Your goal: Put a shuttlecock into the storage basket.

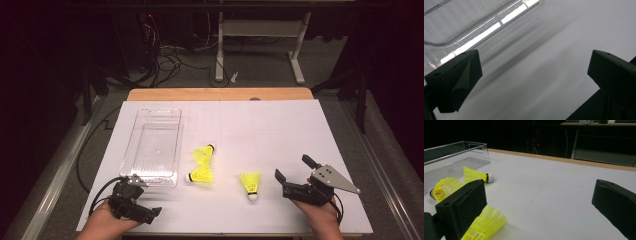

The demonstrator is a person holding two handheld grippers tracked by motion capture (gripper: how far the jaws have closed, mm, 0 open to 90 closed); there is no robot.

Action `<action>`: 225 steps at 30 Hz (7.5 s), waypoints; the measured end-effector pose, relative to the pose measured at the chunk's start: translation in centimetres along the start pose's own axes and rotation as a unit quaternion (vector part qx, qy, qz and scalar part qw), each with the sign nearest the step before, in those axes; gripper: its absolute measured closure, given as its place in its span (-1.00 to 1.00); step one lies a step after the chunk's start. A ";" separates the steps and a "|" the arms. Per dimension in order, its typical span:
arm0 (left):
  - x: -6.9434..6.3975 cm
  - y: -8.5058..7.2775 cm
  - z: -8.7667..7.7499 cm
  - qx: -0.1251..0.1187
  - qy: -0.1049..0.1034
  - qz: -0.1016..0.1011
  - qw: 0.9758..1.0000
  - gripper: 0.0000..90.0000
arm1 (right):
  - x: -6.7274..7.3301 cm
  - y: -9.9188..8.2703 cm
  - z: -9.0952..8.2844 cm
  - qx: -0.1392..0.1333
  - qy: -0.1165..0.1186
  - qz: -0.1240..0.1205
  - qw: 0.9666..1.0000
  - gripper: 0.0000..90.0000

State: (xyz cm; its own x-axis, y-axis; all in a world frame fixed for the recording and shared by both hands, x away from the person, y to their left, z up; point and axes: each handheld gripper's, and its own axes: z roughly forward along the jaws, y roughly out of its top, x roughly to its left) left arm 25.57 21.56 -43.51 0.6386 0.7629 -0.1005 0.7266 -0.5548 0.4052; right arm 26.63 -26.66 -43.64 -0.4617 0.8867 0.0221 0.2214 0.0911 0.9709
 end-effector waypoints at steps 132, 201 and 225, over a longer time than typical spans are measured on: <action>-5.2 19.0 4.7 0.093 -0.010 0.060 0.994 0.16 | -0.5 -0.1 -0.2 0.007 0.013 0.001 1.000 -1.00; -5.7 18.1 3.0 0.098 0.019 0.103 0.990 1.00 | -0.6 -0.2 -0.2 0.005 0.014 0.007 1.000 -0.99; -5.3 18.7 0.9 0.079 0.003 0.084 0.993 1.00 | -0.6 -0.2 -0.2 0.007 0.017 0.007 1.000 -0.99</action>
State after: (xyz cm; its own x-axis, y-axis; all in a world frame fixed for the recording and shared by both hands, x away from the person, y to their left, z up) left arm 36.00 6.88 -36.29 0.7534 0.6564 -0.0387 0.6407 -0.7196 0.2678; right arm 26.67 -27.32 -43.82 -0.4867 0.8725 0.0435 0.2399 0.0856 0.9670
